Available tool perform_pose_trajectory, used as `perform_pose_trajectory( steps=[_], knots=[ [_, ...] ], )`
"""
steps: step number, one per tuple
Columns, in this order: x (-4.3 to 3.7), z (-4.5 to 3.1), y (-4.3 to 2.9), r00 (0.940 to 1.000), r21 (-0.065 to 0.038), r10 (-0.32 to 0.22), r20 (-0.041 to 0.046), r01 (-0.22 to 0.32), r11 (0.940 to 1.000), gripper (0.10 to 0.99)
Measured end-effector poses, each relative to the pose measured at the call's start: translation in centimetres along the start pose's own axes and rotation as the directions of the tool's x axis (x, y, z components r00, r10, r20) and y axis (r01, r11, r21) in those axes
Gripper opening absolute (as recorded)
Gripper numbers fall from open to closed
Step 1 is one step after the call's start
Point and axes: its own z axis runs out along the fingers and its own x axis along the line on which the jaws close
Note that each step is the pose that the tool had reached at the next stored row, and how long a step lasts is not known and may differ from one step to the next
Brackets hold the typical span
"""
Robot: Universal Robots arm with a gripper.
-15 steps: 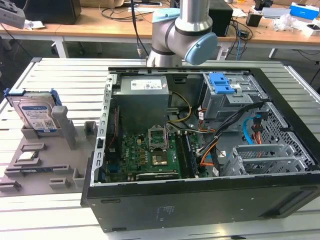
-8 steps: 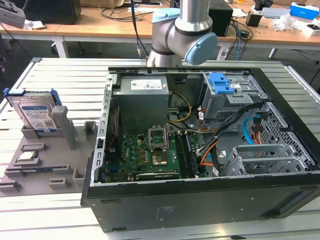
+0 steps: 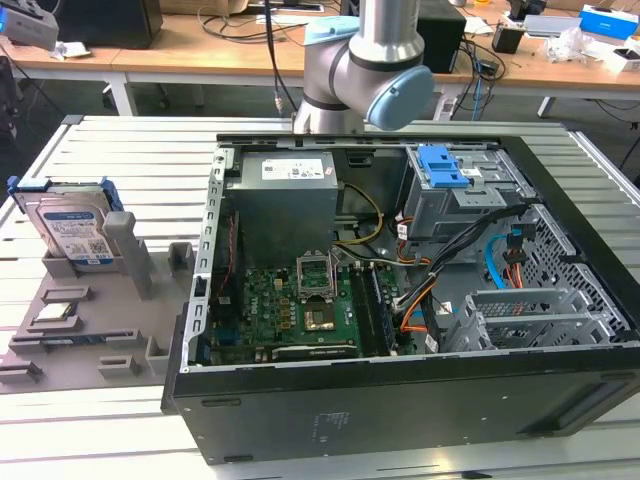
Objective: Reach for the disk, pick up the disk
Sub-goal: 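Pick up the disk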
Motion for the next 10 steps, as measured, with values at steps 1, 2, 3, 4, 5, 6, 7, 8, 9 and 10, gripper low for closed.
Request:
perform_pose_trajectory(
  steps=[1,2,3,4,5,6,7,8,9,10],
  knots=[
    [-0.35,-0.01,-0.02,1.0000,0.000,0.000,-0.0005,0.000,1.0000,0.482],
    [-0.60,-0.01,-0.02,1.0000,0.000,0.000,-0.0008,0.000,1.0000,0.482],
    [-0.85,-0.01,-0.04,1.0000,0.000,0.000,-0.0011,0.000,1.0000,0.482],
    [-1.24,-0.01,-0.06,1.0000,0.000,-0.001,-0.0012,0.001,1.0000,0.482],
    [-1.51,-0.01,-0.07,1.0000,0.000,-0.001,-0.0013,0.001,1.0000,0.482],
    [-1.67,-0.01,-0.08,1.0000,0.000,-0.001,-0.0013,0.001,1.0000,0.482],
    [-1.79,-0.01,-0.10,1.0000,0.000,-0.001,-0.0013,0.001,1.0000,0.482],
    [-1.84,0.03,-0.13,1.0000,0.000,-0.001,-0.0013,0.001,1.0000,0.482],
    [-1.85,0.13,-0.17,1.0000,0.000,-0.002,-0.0012,0.002,1.0000,0.482],
    [-1.86,0.27,-0.25,1.0000,0.000,-0.002,-0.0014,0.002,1.0000,0.482]
  ],
)
